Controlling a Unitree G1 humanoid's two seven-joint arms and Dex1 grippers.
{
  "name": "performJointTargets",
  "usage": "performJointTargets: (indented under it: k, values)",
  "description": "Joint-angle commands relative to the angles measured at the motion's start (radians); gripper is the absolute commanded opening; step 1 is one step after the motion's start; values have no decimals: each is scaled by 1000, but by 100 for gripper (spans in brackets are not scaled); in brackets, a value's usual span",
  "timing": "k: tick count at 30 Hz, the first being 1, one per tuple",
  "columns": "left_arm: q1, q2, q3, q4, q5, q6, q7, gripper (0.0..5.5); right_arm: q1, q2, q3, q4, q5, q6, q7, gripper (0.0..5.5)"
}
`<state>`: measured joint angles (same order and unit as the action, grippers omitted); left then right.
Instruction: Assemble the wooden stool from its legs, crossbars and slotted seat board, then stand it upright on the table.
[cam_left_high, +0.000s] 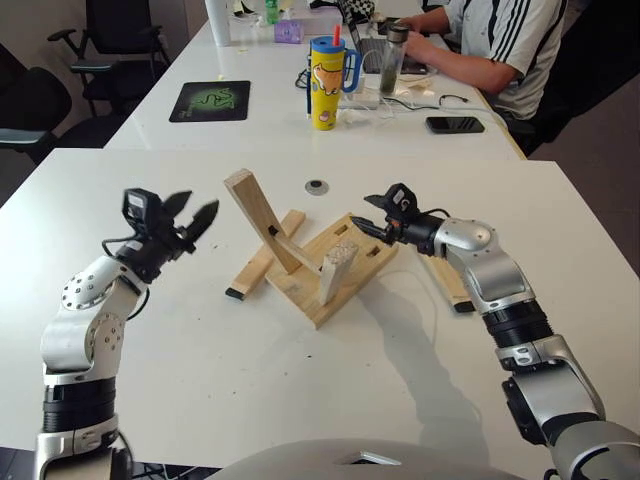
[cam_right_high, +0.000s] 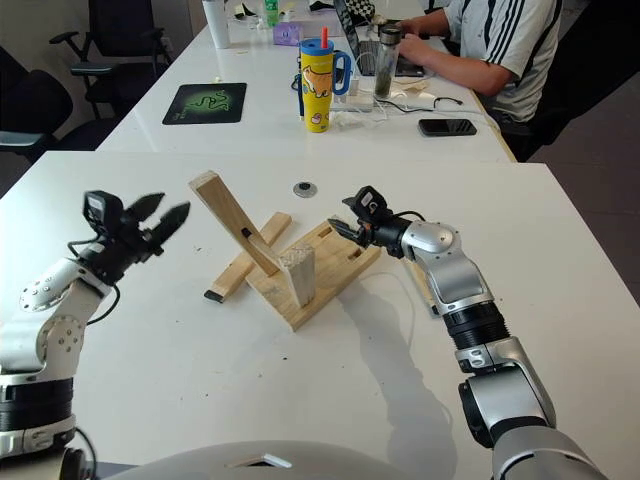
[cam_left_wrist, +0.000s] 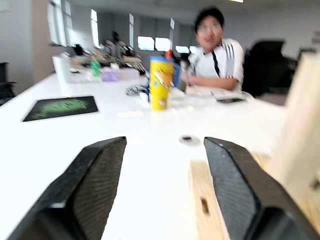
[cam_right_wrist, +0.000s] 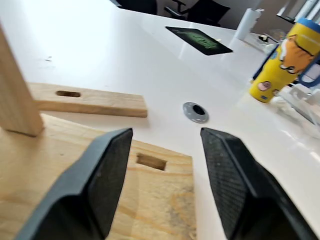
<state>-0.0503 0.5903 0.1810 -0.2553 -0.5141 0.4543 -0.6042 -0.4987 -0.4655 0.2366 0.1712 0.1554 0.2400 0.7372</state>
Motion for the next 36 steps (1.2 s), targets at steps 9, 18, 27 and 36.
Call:
performJointTargets:
  k: [9,18,27,36]
  values:
    - [-133,-19,-304,46,178,2,-98,288,110,-20,63,-311,132,210,211,252]
    - [-436,-128,-382,408,321,-171,-153,288,41,82,50,-300,128,267,110,252]
    - [-353,-109,-241,473,347,-253,-45,288,-41,26,-69,-126,46,227,7,252]
    - [-65,57,-209,91,256,-62,-200,288,-26,-56,24,93,-205,123,-85,252]
